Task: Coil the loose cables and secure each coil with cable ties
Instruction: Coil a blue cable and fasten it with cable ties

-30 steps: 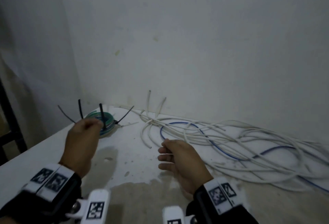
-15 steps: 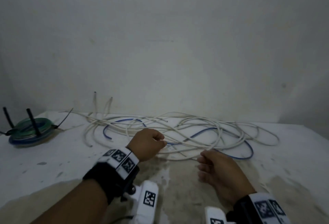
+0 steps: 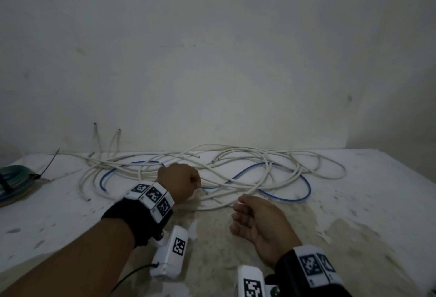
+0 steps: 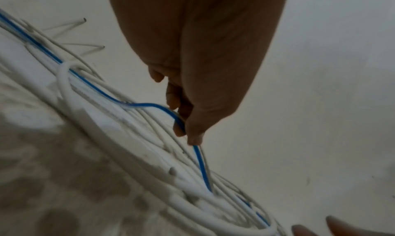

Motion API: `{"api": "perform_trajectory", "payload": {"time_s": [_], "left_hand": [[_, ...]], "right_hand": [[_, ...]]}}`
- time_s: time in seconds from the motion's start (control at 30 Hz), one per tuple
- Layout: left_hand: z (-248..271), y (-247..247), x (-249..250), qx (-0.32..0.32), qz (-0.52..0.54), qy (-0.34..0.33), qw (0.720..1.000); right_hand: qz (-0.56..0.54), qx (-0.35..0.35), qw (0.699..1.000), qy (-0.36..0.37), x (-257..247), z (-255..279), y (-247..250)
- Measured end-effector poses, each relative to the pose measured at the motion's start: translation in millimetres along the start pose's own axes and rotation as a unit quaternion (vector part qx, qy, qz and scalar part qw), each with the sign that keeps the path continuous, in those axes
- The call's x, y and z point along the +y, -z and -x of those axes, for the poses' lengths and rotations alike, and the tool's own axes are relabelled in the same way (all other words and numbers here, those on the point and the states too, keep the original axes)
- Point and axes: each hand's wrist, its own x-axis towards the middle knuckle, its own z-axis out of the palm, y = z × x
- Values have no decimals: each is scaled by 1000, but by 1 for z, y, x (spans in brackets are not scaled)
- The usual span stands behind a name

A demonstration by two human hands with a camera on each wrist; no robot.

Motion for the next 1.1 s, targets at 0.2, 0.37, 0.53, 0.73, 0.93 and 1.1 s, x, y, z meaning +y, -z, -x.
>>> {"api": "perform_trajectory", "payload": {"time_s": [0.2, 0.37, 0.53, 0.73, 0.93, 1.1], "left_hand": [[7, 31, -4, 138, 53, -49, 988], [11, 58, -5, 175, 164, -121, 963], [20, 76, 2, 185, 166, -178, 952], [35, 102, 0, 238, 195, -204, 929], [44, 113, -16, 297, 181, -205, 915], [54, 120, -40, 395, 187, -165, 884]], "right_hand": [[21, 3, 997, 80, -2, 6, -3], [158, 13, 958, 239, -12, 17, -17], [371, 9, 869, 327, -20, 11, -40], [582, 75, 736, 338, -40, -18, -40], [647, 102, 661, 368, -63, -21, -26], [589, 86, 629, 500, -99, 2, -49]]}}
